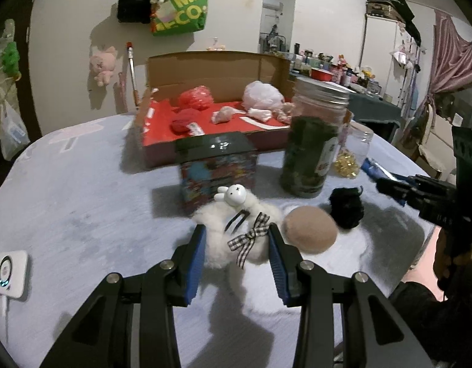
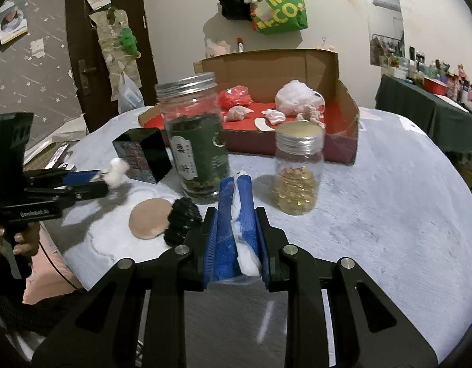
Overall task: Organize soft objects
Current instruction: 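Carry the plush sheep and blue cloth roll over the box with both tools, then lower both items into the box and open both tools, then withdraw both tools from the box toward the beige sponge and black puff, then grasp the beige round sponge with the left tool while the right grasps the black puff, then carry the beige sponge and black puff over the box with both tools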
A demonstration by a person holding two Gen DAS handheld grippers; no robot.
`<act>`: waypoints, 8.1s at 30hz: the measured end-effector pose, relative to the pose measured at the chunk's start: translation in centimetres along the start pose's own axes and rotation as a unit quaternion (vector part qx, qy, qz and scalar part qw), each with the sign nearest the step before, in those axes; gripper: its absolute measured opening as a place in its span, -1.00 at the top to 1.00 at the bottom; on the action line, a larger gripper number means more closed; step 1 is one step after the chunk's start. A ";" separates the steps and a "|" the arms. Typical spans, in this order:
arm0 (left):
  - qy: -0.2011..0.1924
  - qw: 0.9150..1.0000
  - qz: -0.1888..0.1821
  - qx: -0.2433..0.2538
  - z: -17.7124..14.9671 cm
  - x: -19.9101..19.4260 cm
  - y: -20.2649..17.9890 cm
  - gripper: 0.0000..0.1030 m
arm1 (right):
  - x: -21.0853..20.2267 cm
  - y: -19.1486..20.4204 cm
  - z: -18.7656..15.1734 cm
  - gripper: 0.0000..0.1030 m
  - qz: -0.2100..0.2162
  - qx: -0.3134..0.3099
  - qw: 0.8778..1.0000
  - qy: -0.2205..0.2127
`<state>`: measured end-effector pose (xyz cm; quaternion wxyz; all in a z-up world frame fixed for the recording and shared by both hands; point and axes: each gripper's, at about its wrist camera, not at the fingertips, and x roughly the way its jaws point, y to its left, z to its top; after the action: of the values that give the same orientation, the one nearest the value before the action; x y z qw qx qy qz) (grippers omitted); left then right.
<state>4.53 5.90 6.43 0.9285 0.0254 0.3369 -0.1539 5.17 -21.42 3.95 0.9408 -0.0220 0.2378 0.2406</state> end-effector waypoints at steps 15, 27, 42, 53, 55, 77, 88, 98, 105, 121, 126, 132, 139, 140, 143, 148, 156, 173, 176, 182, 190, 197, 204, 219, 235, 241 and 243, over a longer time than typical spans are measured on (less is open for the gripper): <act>-0.002 0.998 0.060 0.000 0.2 0.3 4.7 0.20 | -0.1 -4.8 -0.5 0.56 -0.035 0.027 0.999 0.019; -0.008 0.998 0.049 0.042 2.8 1.9 6.8 0.20 | 1.2 -7.9 1.6 0.56 -0.049 0.004 0.998 0.045; -0.021 0.996 0.027 0.078 6.6 3.3 7.5 0.20 | 2.8 -9.7 5.4 0.56 -0.024 -0.042 0.997 0.053; -0.002 0.995 -0.017 0.093 11.6 5.7 6.6 0.20 | 4.8 -10.2 10.1 0.56 0.032 -0.046 0.997 0.057; 0.014 0.995 -0.030 0.095 12.4 6.8 6.2 0.20 | 5.4 -10.1 10.9 0.56 0.038 -0.047 0.996 0.061; 0.159 0.974 -0.061 0.151 16.9 17.2 1.7 0.19 | 16.6 -7.9 15.0 0.56 0.027 -0.088 0.972 0.216; 0.206 0.964 -0.042 0.165 16.6 19.4 1.8 0.18 | 19.3 -7.2 14.7 0.56 0.010 -0.098 0.961 0.258; 0.215 0.963 -0.033 0.160 16.5 20.1 2.4 0.16 | 19.8 -7.7 14.8 0.54 -0.003 -0.091 0.959 0.267; 0.216 0.963 -0.031 0.159 16.6 20.3 2.7 0.16 | 20.1 -7.4 14.6 0.53 -0.015 -0.101 0.956 0.274; 0.182 0.970 -0.033 0.155 17.1 18.1 2.5 -0.11 | 19.4 -7.6 14.9 0.48 -0.020 -0.093 0.957 0.273; 0.150 0.977 -0.034 0.147 17.2 15.7 2.3 -0.31 | 18.1 -7.9 15.3 0.44 -0.028 -0.085 0.961 0.263; 0.090 0.989 -0.032 0.110 17.1 10.7 2.0 -0.58 | 14.9 -6.8 16.4 -0.31 -0.031 -0.082 0.971 0.221; 0.011 0.997 -0.017 0.078 15.7 4.5 0.6 -0.89 | 8.9 -4.5 17.3 -0.38 -0.038 -0.077 0.983 0.162; -0.001 0.997 -0.016 0.076 15.2 3.5 0.3 -0.91 | 7.9 -4.2 17.3 -0.45 -0.039 -0.076 0.985 0.152; -0.031 0.997 -0.007 0.070 14.2 1.3 -0.7 -0.97 | 5.0 -3.2 17.0 -0.49 -0.044 -0.075 0.989 0.118; -0.082 0.995 0.010 0.051 12.0 -2.0 -2.3 -0.99 | 0.4 -1.2 15.5 -0.62 -0.056 -0.077 0.993 0.065; -0.134 0.990 0.030 0.017 7.9 -4.4 -4.2 -0.99 | -4.5 1.8 11.1 -0.67 -0.089 -0.068 0.994 -0.020; -0.078 0.995 0.035 -0.049 1.0 -0.1 -4.3 -0.99 | -2.4 1.7 2.4 -0.76 -0.095 0.008 0.994 -0.044; -0.060 0.996 0.041 -0.049 0.2 1.2 -4.3 -0.99 | -0.9 1.5 1.0 -0.76 -0.102 0.013 0.994 -0.022; -0.041 0.997 0.042 -0.047 -0.6 2.4 -4.6 -0.99 | 0.7 0.8 -0.6 -0.76 -0.096 0.030 0.995 0.009; -0.007 0.999 0.038 -0.033 -0.5 3.8 -5.1 -0.99 | 1.0 -0.1 -1.1 -0.76 -0.105 0.034 0.994 0.017; 0.031 0.999 0.018 -0.018 0.0 5.1 -5.8 -0.99 | 1.1 -1.0 -0.9 -0.76 -0.104 0.039 0.994 0.019; 0.048 0.998 0.037 0.010 0.5 6.1 -6.1 -1.00 | 1.2 -1.7 -0.6 -0.76 -0.107 0.045 0.993 0.020; 0.031 0.999 0.014 0.008 0.8 4.1 -3.2 -0.99 | 2.4 0.5 0.3 -0.76 -0.006 0.023 0.999 0.029; 0.037 0.998 -0.041 0.031 0.7 5.3 -4.2 0.60 | 5.0 2.8 -0.1 0.50 0.098 -0.014 0.993 0.067; 0.021 0.997 -0.065 0.031 1.2 4.5 -4.8 0.64 | 3.0 2.7 0.7 0.51 0.089 -0.013 0.995 0.032; 0.019 0.997 -0.070 0.035 1.4 4.4 -5.2 0.65 | 2.7 2.6 0.9 0.51 0.085 -0.015 0.996 0.028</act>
<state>6.98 -0.42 5.04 0.9075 0.0367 0.3497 -0.2297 6.43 -17.82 3.74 0.9096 -0.0227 0.2611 0.3225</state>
